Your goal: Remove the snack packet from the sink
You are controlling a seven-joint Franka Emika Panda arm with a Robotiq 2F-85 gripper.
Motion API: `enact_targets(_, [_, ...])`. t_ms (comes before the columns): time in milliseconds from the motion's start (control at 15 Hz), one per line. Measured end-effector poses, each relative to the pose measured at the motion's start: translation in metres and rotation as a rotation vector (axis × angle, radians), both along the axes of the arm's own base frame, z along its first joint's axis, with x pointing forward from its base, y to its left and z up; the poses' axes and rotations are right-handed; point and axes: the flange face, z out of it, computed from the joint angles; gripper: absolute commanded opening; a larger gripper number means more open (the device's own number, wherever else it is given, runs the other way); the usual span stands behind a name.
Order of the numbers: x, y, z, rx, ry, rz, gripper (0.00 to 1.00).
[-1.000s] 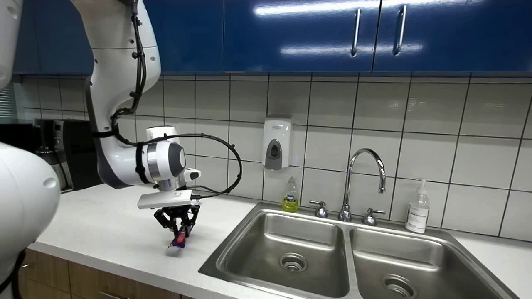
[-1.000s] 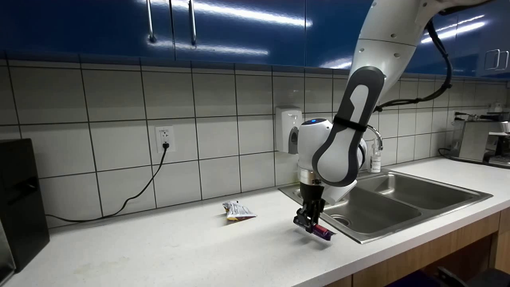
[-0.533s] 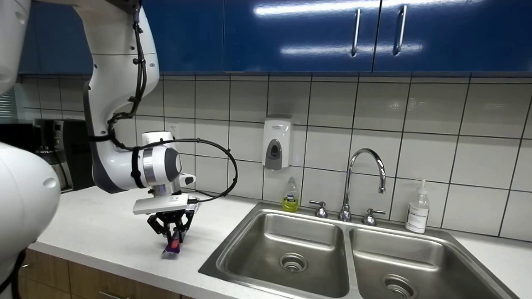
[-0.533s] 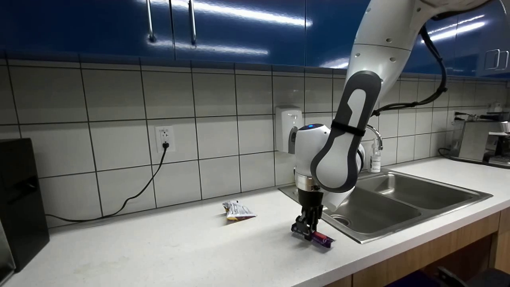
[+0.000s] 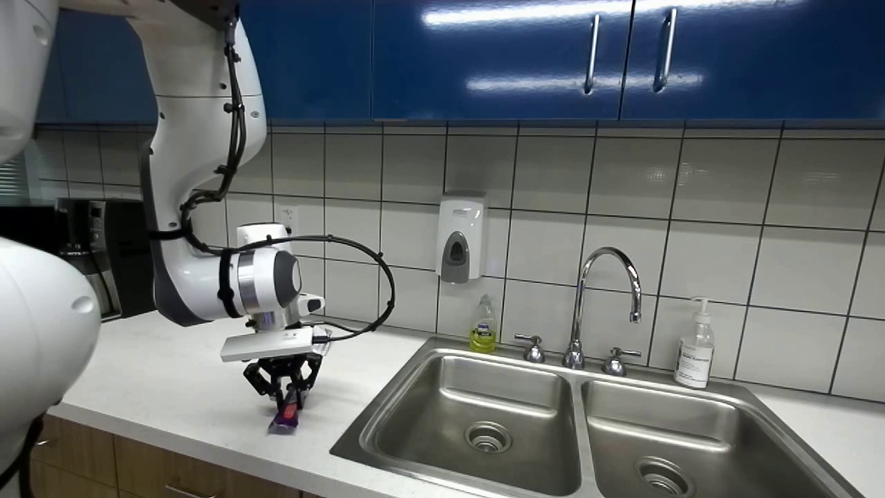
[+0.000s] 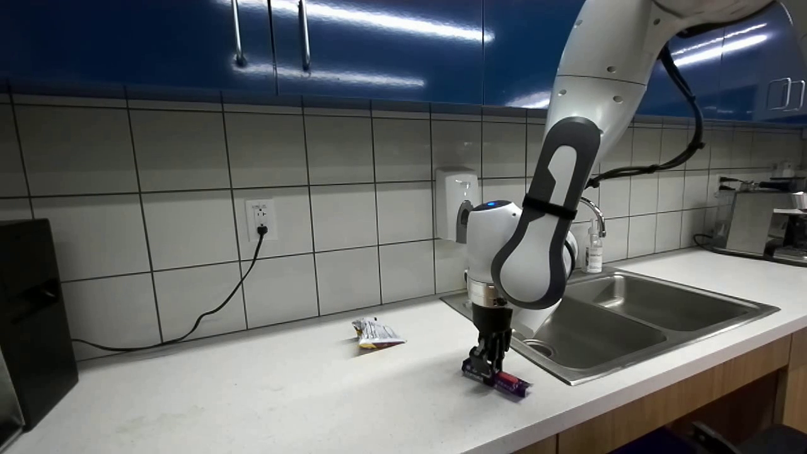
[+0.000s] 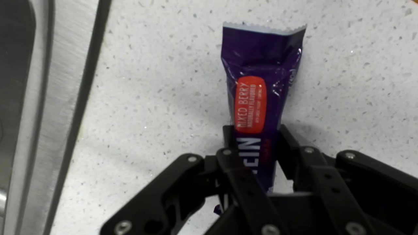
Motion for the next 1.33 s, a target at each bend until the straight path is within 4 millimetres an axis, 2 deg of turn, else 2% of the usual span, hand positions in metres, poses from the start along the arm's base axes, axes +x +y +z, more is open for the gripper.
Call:
enact_targets(67, [0.0, 0.0, -0.001, 0.0, 0.001, 0.0, 0.58])
enact_targets(133, [0.001, 0.0, -0.001, 0.0, 0.001, -0.001, 0.59])
enact_targets(200, [0.001, 0.0, -0.002, 0.0, 0.003, -0.001, 0.64])
enact_targets(467, [0.003, -0.001, -0.003, 0.001, 0.003, -0.006, 0.96])
enact_targets(533, [0.004, -0.001, -0.002, 0.001, 0.002, -0.008, 1.0])
enact_targets(933, [0.008, -0.003, 0.001, 0.012, -0.005, -0.042, 1.0])
enact_targets(1333, [0.017, -0.01, 0.022, 0.062, -0.028, -0.18, 1.0])
